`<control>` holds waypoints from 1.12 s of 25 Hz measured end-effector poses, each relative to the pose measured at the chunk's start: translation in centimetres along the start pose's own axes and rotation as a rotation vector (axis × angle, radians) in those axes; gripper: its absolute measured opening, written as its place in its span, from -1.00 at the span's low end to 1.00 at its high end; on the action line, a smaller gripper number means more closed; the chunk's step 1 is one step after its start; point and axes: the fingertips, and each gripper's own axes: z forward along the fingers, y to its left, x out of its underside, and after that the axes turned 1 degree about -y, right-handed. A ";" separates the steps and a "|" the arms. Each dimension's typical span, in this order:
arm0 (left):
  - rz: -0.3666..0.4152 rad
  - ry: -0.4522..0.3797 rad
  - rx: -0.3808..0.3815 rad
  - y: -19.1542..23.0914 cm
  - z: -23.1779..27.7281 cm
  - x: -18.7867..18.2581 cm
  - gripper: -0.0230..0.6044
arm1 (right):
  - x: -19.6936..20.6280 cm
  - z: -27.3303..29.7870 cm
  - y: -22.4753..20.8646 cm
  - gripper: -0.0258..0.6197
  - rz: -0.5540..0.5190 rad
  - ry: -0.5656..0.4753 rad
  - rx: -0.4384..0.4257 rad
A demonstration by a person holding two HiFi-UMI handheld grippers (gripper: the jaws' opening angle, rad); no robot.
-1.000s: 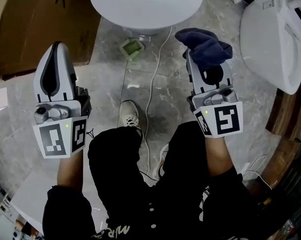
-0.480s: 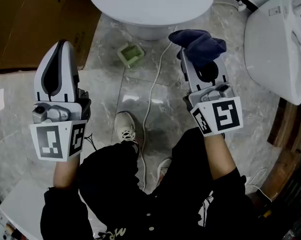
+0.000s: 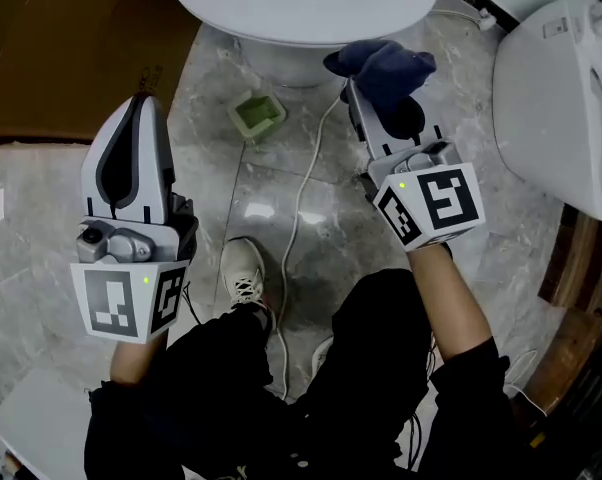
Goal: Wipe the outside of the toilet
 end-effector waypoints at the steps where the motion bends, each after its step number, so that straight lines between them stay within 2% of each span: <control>1: -0.005 0.000 0.005 -0.3 -0.2 0.3 -0.93 | 0.4 0.4 0.0 -0.72 -0.001 0.004 -0.006; 5: -0.020 0.012 0.020 -0.9 -0.7 1.8 -0.93 | 1.6 1.5 -0.5 -0.72 0.006 0.008 0.003; 11: 0.028 0.089 0.018 -0.3 -1.7 5.3 -0.93 | 3.0 2.9 -0.9 -0.72 0.035 -0.003 0.031; 17: 0.011 0.075 0.004 0.1 -1.5 5.7 -0.93 | 3.3 4.0 -1.0 -0.72 0.034 -0.015 0.033; 21: -0.003 0.105 0.018 -0.3 -1.8 7.4 -0.93 | 3.6 4.2 -1.1 -0.72 0.008 -0.014 0.024; 28: -0.061 0.122 0.004 0.1 -2.0 9.0 -0.93 | 6.9 6.0 -1.3 -0.72 0.017 0.046 0.010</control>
